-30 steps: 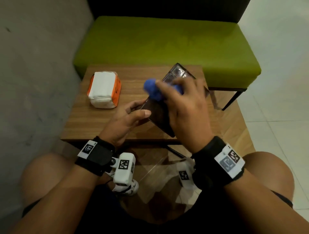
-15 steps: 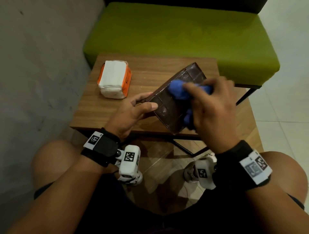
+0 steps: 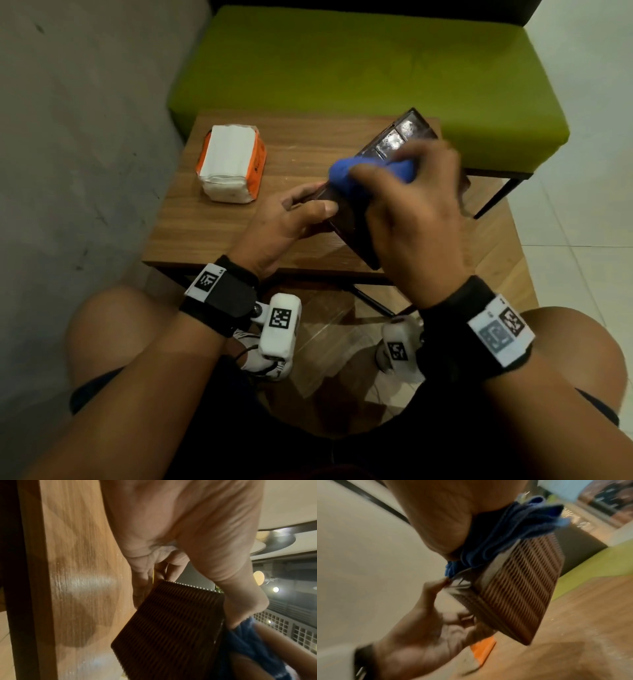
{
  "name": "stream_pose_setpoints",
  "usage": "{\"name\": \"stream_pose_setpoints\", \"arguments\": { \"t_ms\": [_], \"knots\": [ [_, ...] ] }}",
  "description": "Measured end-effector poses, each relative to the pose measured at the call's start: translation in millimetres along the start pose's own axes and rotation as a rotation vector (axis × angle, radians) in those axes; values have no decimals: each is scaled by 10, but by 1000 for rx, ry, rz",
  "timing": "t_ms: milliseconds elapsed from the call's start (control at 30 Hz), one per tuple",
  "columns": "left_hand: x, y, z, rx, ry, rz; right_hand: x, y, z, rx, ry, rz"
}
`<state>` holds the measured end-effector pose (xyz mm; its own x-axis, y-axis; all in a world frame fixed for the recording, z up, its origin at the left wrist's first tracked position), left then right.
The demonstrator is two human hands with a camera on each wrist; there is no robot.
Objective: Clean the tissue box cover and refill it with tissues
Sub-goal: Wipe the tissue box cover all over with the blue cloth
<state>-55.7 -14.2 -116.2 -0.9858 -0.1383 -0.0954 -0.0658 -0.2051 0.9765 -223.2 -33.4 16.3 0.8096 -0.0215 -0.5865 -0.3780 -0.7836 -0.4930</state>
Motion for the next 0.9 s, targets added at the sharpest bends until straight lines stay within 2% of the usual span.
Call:
{"name": "stream_pose_setpoints", "arguments": {
  "t_ms": [67,100,200,267,300,400,433,467,600,667,767,833,900],
  "knots": [
    [-5,48,-11,22,-13,-3,115,-140,72,-109,-141,19],
    [-16,61,-7,24,-11,9,75,-60,64,-107,-154,42],
    [-38,58,-8,20,1,41,-271,422,-59,93,45,52],
    [-12,46,-27,24,2,47,-366,490,-71,176,135,33],
    [0,41,-33,24,6,52,-295,394,-42,149,100,27],
    [5,33,-33,29,9,73,62,49,207,-45,-203,15],
    [5,24,-25,28,4,79,75,80,260,-57,-265,20],
    [1,2,-16,23,0,87,10,195,261,-30,-258,27],
    [-47,-66,9,11,45,120,-479,687,126,182,24,40],
    [-41,-41,-4,6,72,145,-394,531,142,142,-12,57],
    [-23,18,-18,11,82,175,-154,209,284,-16,-182,30],
    [-24,43,-22,23,78,172,-253,326,240,-10,-149,30],
    [-11,53,-32,24,76,166,-458,517,144,73,-32,28]
  ]
}}
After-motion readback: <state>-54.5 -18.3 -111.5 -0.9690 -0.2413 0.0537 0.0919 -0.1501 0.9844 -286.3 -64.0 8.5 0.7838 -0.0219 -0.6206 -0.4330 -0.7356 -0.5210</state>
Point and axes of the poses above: each hand's wrist, its own z-axis away from the middle knuckle, its own x-axis out of the palm, y = z × x, the point moved 10 cm from there along -z, towards the middle knuckle, and after that the axes turned 15 degrees about -z, right-handed, at the moved point
